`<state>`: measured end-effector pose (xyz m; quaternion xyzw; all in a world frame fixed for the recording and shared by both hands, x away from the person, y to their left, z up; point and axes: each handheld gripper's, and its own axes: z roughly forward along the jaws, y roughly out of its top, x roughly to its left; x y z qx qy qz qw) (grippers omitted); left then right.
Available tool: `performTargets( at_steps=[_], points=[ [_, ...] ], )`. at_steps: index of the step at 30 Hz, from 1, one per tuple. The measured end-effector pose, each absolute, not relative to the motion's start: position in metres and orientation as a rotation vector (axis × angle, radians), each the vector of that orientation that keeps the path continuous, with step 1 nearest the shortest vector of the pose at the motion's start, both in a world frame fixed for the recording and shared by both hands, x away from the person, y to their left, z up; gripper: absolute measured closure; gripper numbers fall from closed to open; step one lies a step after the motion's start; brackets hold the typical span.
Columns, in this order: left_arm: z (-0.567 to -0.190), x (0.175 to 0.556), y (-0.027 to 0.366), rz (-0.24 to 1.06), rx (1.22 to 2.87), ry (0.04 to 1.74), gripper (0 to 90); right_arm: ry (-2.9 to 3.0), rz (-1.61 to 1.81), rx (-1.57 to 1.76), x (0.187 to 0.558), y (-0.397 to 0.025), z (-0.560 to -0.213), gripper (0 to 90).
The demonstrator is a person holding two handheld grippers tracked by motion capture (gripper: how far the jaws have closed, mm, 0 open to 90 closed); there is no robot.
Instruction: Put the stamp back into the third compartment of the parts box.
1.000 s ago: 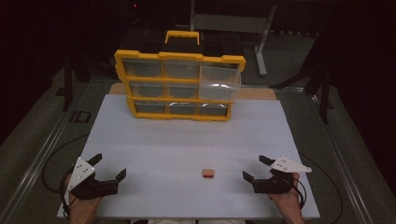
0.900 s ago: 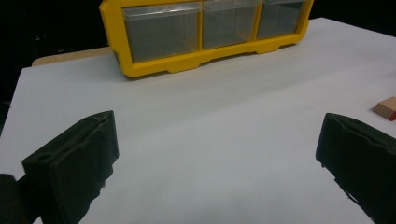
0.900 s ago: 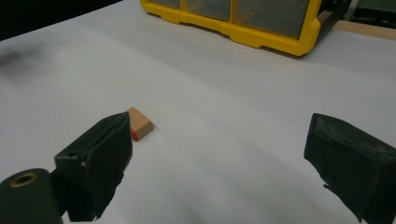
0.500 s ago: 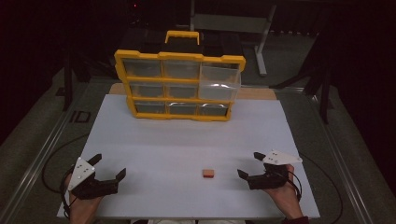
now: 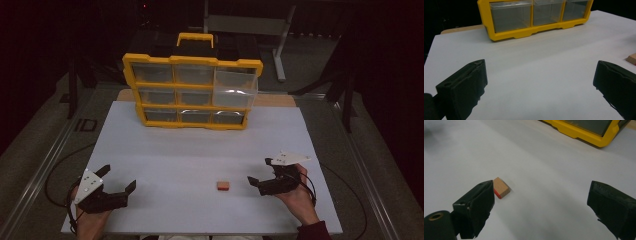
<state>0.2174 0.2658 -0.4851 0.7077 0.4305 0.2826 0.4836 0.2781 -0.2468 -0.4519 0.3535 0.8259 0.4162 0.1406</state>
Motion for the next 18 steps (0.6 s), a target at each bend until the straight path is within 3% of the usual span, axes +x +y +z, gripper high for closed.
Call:
performTargets(
  at_steps=[18],
  points=[
    [-0.487, 0.218, 0.267, 0.686, 1.725, 1.049, 0.0, 2.480, 1.119, 0.956, 0.298, -0.215, -0.443, 7.4]
  ],
)
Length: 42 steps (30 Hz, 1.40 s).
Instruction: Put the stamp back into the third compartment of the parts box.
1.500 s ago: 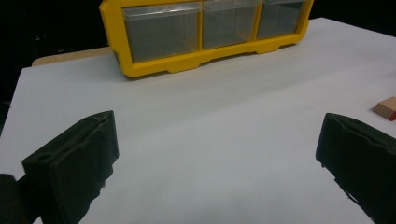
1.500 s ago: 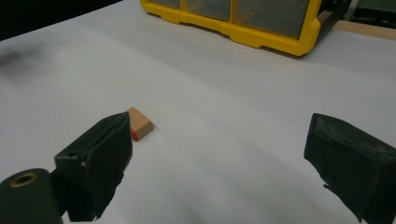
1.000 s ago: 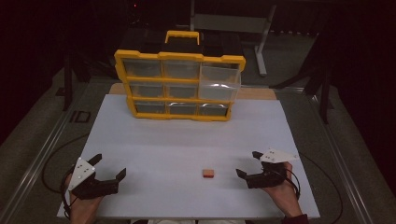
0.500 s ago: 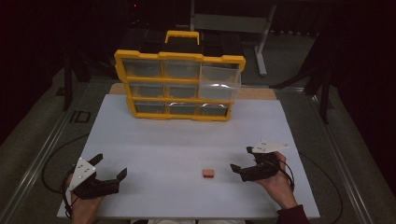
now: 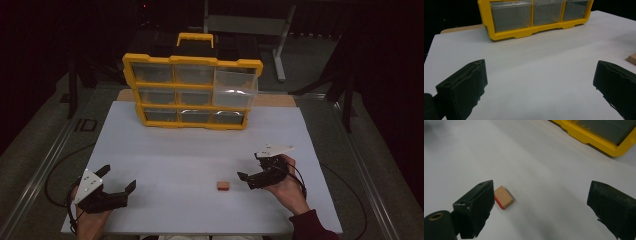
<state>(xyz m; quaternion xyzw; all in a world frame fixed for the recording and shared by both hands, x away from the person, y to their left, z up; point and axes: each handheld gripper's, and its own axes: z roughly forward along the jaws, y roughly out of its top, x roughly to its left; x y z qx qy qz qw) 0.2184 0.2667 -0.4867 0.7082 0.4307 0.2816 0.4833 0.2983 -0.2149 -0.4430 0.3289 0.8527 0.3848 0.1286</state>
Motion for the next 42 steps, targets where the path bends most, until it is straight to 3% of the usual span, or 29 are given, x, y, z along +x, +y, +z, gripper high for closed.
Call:
performTargets(
  at_steps=[32, 42],
  points=[
    [-0.488, 0.220, 0.265, 0.681, 1.740, 1.044, 0.0, 2.689, 0.948, 0.863, 0.319, -0.170, -0.470, 8.1],
    [-0.489, 0.220, 0.264, 0.684, 1.746, 1.042, 0.0, 2.750, 0.874, 0.789, 0.319, -0.158, -0.481, 15.6]
  ],
)
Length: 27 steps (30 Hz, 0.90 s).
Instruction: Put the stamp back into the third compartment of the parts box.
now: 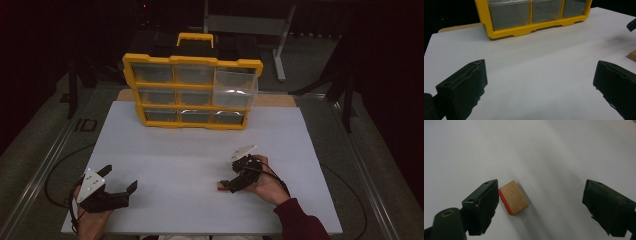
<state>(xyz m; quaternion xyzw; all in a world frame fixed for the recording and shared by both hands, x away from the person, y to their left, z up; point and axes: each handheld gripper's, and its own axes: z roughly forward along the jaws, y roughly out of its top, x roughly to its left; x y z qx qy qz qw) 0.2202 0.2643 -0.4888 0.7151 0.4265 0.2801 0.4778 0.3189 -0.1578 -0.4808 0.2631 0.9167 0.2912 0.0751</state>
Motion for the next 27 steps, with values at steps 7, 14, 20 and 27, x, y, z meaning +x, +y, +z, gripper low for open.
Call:
performTargets(
  at_steps=[7, 14, 20, 27],
  points=[
    [-0.489, 0.220, 0.265, 0.684, 1.745, 1.042, 0.0, 2.798, 0.815, 0.717, 0.315, -0.149, -0.488, 25.7],
    [-0.489, 0.220, 0.264, 0.683, 1.749, 1.040, 0.0, 2.882, 0.790, 0.645, 0.312, -0.144, -0.497, 47.7],
    [-0.490, 0.221, 0.262, 0.679, 1.757, 1.036, 0.0, 2.918, 0.830, 0.616, 0.311, -0.145, -0.499, 58.9],
    [-0.490, 0.220, 0.262, 0.682, 1.752, 1.038, 0.0, 2.916, 0.790, 0.587, 0.309, -0.144, -0.501, 59.2]
  ],
)
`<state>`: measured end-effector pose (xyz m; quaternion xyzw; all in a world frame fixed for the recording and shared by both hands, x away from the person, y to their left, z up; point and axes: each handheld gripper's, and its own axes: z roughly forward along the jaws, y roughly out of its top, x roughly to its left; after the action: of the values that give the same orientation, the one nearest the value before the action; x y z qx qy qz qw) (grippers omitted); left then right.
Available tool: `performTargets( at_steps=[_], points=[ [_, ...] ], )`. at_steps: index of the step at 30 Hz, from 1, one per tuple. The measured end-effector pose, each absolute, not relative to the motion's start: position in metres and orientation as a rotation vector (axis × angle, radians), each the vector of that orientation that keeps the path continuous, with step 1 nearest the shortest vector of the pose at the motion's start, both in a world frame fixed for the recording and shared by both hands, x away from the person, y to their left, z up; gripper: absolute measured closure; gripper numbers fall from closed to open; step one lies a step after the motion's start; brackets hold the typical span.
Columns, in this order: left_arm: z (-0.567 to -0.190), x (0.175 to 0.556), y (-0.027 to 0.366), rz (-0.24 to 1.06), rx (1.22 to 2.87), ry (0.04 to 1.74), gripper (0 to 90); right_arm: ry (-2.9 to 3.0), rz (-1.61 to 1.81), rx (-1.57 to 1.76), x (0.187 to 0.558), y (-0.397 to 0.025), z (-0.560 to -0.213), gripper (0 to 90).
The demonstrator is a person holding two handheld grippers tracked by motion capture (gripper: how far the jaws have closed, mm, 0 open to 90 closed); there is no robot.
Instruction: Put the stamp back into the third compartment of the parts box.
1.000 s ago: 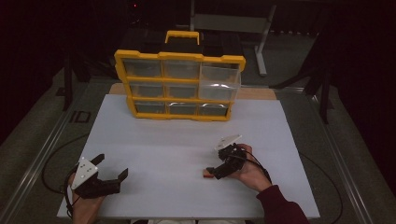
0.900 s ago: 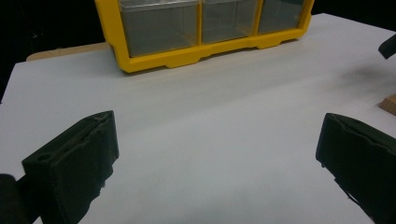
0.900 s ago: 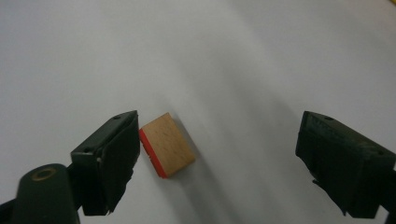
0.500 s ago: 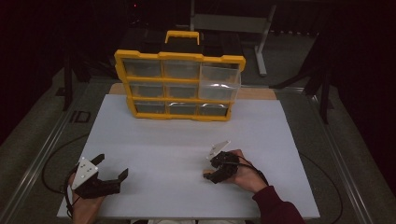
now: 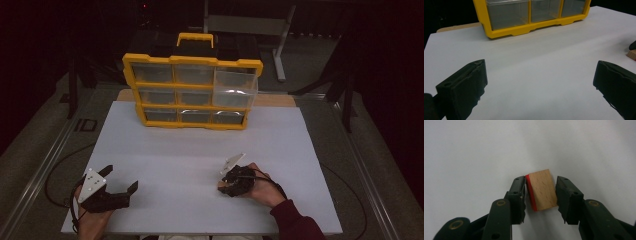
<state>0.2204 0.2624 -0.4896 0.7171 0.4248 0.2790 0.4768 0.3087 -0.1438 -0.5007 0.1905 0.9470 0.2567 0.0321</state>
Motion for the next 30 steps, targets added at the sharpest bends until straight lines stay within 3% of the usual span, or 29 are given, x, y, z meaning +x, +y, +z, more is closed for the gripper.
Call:
performTargets(
  at_steps=[7, 30],
  points=[
    [-0.489, 0.220, 0.262, 0.683, 1.752, 1.037, 0.0, 2.908, 0.767, 0.605, 0.309, -0.143, -0.501, 65.6],
    [-0.490, 0.221, 0.262, 0.679, 1.756, 1.037, 0.0, 2.869, 0.866, 0.789, 0.312, -0.148, -0.473, 65.8]
  ],
)
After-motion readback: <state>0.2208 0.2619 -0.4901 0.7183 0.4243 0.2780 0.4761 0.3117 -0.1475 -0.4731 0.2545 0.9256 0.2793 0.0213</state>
